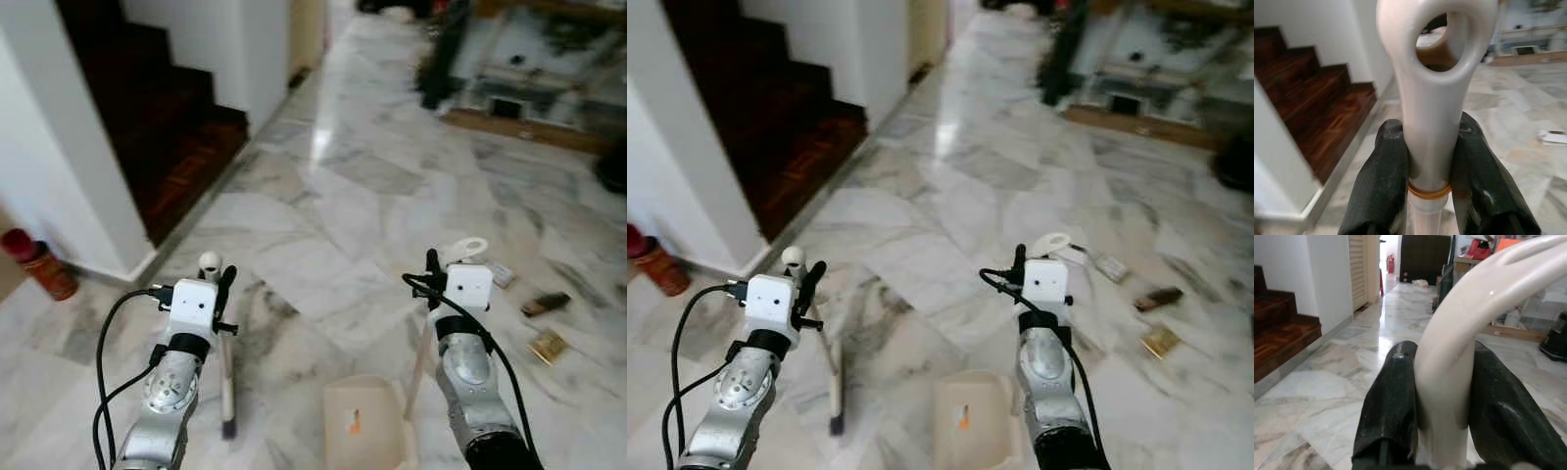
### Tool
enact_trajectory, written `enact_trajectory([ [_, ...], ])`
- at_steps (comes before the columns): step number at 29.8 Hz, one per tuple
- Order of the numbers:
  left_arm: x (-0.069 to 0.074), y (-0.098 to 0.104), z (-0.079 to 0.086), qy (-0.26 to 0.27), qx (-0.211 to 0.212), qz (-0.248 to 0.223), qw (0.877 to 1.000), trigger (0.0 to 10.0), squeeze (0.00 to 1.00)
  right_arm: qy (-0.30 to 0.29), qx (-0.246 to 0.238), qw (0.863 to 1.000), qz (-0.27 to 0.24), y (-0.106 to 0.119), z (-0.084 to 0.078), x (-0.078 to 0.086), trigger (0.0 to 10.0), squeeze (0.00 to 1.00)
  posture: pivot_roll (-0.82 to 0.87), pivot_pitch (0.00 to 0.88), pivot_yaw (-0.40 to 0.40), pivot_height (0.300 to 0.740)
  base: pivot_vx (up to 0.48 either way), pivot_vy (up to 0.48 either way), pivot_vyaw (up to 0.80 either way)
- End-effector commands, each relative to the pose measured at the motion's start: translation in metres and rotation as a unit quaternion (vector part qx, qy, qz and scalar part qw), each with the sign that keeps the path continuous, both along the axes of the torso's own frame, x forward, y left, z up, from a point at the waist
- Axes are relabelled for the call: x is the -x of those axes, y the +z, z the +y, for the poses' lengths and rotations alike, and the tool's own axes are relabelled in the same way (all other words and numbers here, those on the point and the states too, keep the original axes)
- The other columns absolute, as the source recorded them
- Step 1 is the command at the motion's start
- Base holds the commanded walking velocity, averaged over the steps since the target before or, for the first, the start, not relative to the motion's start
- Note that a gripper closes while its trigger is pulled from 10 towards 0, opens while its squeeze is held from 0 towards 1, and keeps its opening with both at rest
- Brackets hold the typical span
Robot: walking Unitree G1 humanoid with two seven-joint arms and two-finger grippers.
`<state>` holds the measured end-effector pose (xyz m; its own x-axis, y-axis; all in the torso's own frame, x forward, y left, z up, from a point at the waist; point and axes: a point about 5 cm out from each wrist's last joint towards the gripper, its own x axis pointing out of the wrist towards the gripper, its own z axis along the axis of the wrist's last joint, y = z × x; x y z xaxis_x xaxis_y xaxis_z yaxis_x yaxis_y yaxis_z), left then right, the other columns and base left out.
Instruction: Sweep floor
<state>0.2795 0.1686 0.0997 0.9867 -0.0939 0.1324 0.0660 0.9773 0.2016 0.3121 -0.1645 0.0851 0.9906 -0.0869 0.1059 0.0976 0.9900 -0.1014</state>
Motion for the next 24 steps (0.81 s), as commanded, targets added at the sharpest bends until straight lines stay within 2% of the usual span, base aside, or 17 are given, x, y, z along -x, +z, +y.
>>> enact_trajectory([
  [1,-0.0013,0.0051,0.0009,-0.002,-0.012,-0.014,1.0,10.0,0.0,-0.001,-0.012,1.0,-0.021,0.0089,0.0022,-0.0026,10.0,0.0,0.09,0.033,-0.003,0.74,0.0,0.0,-0.8],
  [24,-0.0025,0.0033,-0.0054,-0.013,-0.007,-0.011,1.0,10.0,0.0,0.0,-0.017,1.0,-0.023,0.0105,0.0032,-0.0042,10.0,0.0,0.1,0.034,-0.008,0.74,0.0,0.0,-0.8],
])
